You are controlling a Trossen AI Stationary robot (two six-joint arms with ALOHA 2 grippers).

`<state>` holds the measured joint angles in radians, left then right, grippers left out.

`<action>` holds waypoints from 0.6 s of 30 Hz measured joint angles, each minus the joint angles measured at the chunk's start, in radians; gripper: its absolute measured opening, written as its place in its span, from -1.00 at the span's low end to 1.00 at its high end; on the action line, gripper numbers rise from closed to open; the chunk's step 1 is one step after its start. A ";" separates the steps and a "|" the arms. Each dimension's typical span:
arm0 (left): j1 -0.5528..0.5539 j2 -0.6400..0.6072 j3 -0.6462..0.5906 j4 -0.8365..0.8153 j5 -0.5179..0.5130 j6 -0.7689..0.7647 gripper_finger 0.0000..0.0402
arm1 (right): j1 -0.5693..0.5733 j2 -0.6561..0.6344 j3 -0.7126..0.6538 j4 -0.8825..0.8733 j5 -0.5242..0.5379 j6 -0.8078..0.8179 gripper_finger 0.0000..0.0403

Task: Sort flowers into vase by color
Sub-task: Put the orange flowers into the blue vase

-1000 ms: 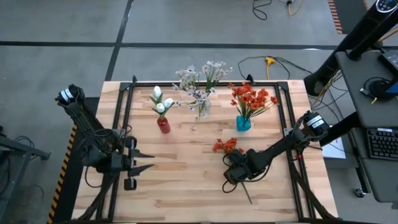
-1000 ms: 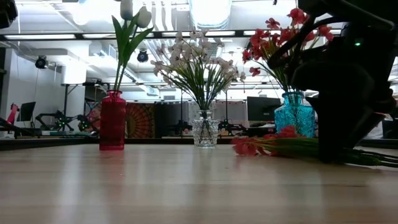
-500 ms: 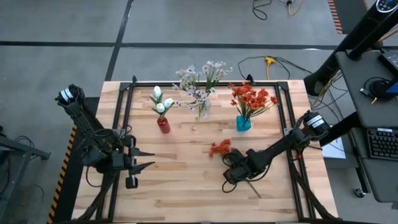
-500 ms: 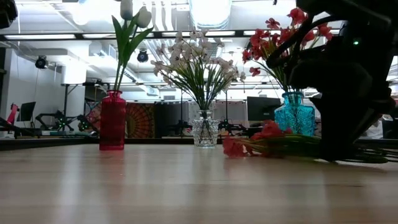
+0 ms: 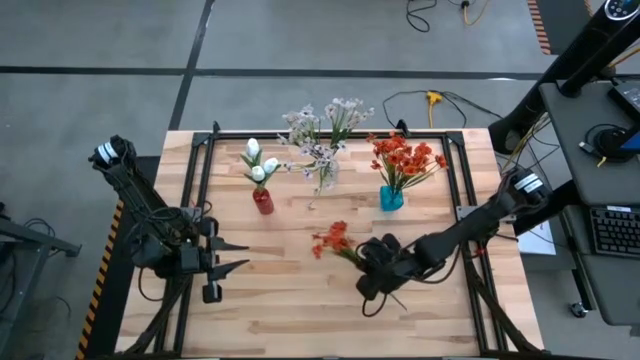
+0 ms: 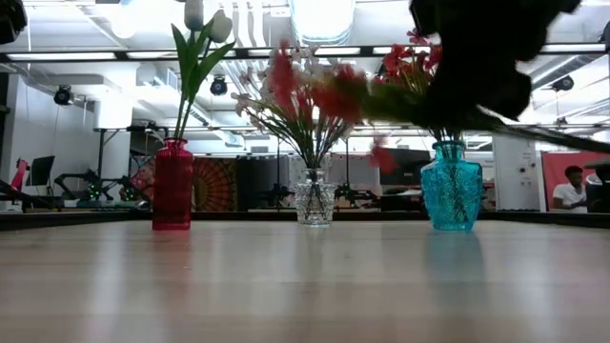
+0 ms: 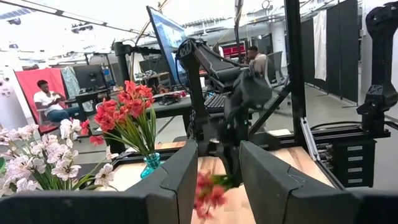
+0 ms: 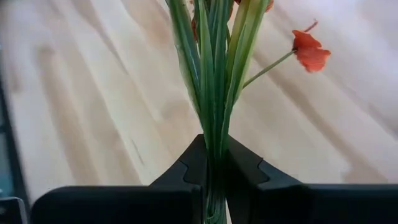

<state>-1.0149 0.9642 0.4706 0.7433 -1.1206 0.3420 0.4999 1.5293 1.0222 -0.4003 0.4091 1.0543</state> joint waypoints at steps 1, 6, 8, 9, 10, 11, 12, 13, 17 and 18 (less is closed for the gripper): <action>0.000 0.000 0.000 0.000 0.000 0.000 -0.48 | 0.000 -0.007 0.000 0.028 0.018 -0.043 -0.86; 0.000 0.000 0.000 -0.001 -0.019 0.000 -0.48 | 0.000 -0.022 0.000 0.196 0.123 -0.265 -0.87; 0.000 -0.001 0.000 -0.002 -0.024 0.000 -0.48 | 0.000 -0.022 0.000 0.280 0.170 -0.368 -0.87; 0.000 -0.001 0.000 -0.002 -0.024 0.002 -0.48 | 0.000 -0.022 -0.003 0.333 0.188 -0.420 -0.87; 0.000 -0.001 0.000 -0.003 -0.024 0.006 -0.48 | -0.001 -0.022 -0.007 0.387 0.201 -0.471 -0.87; 0.000 -0.001 0.000 -0.003 -0.024 0.006 -0.48 | -0.002 -0.022 -0.011 0.432 0.213 -0.522 -0.87; 0.000 -0.001 0.000 -0.003 -0.024 0.007 -0.48 | -0.003 -0.022 -0.015 0.472 0.224 -0.570 -0.87; 0.000 -0.001 0.000 -0.004 -0.024 0.007 -0.48 | -0.003 -0.022 -0.017 0.514 0.233 -0.613 -0.87; 0.000 -0.001 0.000 -0.004 -0.024 0.007 -0.48 | -0.003 -0.025 -0.023 0.626 0.277 -0.751 -0.87; 0.000 -0.001 0.000 -0.004 -0.024 0.007 -0.48 | -0.003 -0.027 -0.025 0.639 0.291 -0.775 -0.87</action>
<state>-1.0145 0.9630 0.4706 0.7395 -1.1442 0.3493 0.4969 1.5019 0.9971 0.2388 0.7001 0.2790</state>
